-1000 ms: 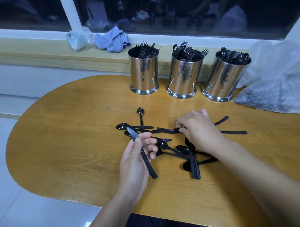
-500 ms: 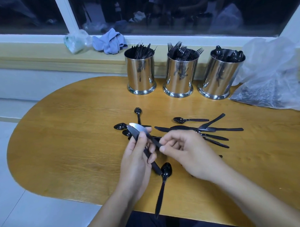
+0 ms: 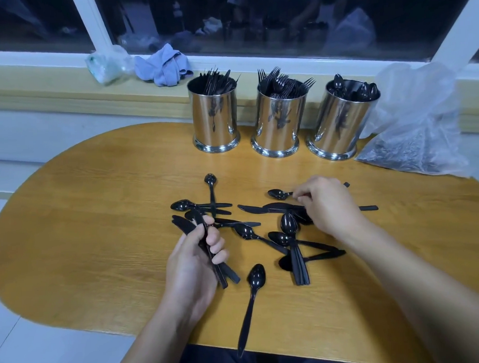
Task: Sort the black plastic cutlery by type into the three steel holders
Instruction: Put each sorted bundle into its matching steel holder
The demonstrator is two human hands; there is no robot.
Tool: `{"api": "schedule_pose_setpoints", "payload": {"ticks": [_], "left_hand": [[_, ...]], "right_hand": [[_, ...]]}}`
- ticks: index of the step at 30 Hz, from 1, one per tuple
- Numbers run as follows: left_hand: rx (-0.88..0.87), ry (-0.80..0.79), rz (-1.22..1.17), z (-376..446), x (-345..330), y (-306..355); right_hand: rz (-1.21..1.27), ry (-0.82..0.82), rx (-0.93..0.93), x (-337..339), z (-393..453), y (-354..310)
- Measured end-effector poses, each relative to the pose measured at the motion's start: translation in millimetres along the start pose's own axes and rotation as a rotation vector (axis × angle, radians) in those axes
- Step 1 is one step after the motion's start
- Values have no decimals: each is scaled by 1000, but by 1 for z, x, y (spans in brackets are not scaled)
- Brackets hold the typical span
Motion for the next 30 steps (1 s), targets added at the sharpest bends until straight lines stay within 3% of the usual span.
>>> {"api": "schedule_pose_setpoints", "payload": {"ticks": [15, 22, 27, 30], "left_hand": [[-26, -46, 34, 0, -6, 1], [-53, -22, 56, -5, -9, 3], [-127, -19, 136, -9, -19, 17], [-85, 27, 158, -9, -24, 16]], "right_hand": [[-234, -211, 42, -4, 5, 2], [158, -111, 52, 11, -10, -47], [637, -200, -4, -5, -59, -115], [774, -267, -27, -25, -69, -128]]}}
Point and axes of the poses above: each hand's wrist, its own z-axis towards the middle knuckle, its own x-axis out of the back of the hand, y = z × x, the point moved 5 cm from there along z, towards the middle knuckle, and after that the axes turned 14 degrees about z, right-handed, at the moved point
